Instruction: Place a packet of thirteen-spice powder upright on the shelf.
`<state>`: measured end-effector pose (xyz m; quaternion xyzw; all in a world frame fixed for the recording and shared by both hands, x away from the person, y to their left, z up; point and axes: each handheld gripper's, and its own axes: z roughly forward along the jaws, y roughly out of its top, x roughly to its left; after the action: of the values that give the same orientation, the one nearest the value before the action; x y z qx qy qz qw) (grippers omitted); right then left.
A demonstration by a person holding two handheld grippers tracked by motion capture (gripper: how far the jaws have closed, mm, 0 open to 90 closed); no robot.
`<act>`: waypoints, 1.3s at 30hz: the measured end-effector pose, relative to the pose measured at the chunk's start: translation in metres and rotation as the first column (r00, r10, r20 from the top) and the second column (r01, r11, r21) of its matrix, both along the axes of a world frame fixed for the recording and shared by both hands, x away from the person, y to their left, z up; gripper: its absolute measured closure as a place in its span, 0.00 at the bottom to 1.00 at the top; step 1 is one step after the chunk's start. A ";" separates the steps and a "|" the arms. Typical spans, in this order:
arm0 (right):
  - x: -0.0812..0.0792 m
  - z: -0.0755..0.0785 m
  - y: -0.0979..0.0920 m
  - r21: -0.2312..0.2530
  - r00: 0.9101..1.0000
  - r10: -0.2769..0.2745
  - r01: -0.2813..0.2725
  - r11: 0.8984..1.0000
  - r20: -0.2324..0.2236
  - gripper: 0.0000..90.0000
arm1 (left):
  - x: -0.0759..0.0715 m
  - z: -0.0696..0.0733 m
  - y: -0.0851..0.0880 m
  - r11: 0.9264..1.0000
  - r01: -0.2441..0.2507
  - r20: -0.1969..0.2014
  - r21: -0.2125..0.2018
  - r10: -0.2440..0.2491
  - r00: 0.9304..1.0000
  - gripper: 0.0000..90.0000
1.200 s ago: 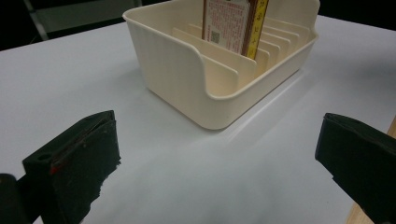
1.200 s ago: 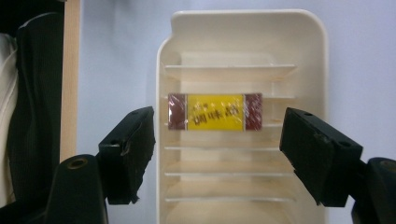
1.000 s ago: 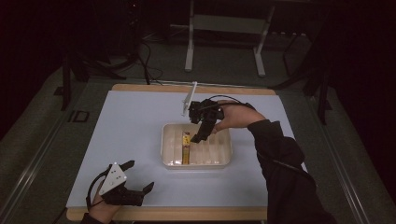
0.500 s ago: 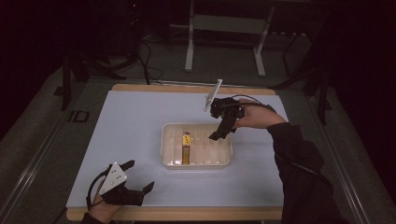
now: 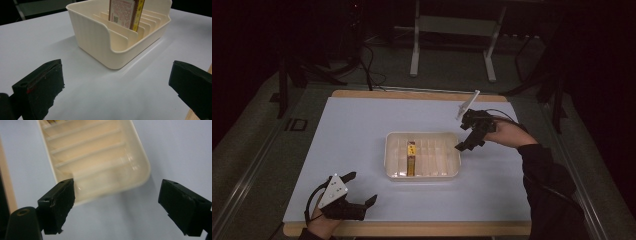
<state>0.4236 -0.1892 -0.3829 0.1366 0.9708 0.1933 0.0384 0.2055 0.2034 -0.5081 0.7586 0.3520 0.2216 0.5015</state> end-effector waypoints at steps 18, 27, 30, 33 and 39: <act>-0.001 -0.067 -0.079 0.174 0.954 -0.299 0.290 0.941 0.026 0.15 | 0.000 0.000 0.000 1.000 0.000 0.000 -0.001 0.000 1.000 0.00; -0.008 -0.107 -0.102 0.240 0.919 -0.386 0.357 0.902 0.081 0.15 | 0.000 0.000 0.000 1.000 0.000 0.000 -0.002 0.000 1.000 0.00; -0.011 -0.115 -0.107 0.243 0.901 -0.412 0.372 0.896 0.136 0.15 | 0.000 0.000 0.000 1.000 0.000 0.001 -0.004 0.000 1.000 0.00; -0.011 -0.122 -0.115 0.294 0.886 -0.445 0.394 0.871 0.129 0.15 | -0.001 0.000 0.000 1.000 0.000 0.004 -0.005 0.000 1.000 0.00; -0.011 -0.127 -0.125 0.343 0.875 -0.466 0.401 0.850 0.132 0.15 | -0.001 0.000 0.000 1.000 0.005 0.004 -0.005 -0.005 1.000 0.00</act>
<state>0.4130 -0.3138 -0.5101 0.3360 0.8632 0.3403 0.1619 0.2045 0.2032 -0.5077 0.7579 0.3496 0.2208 0.5047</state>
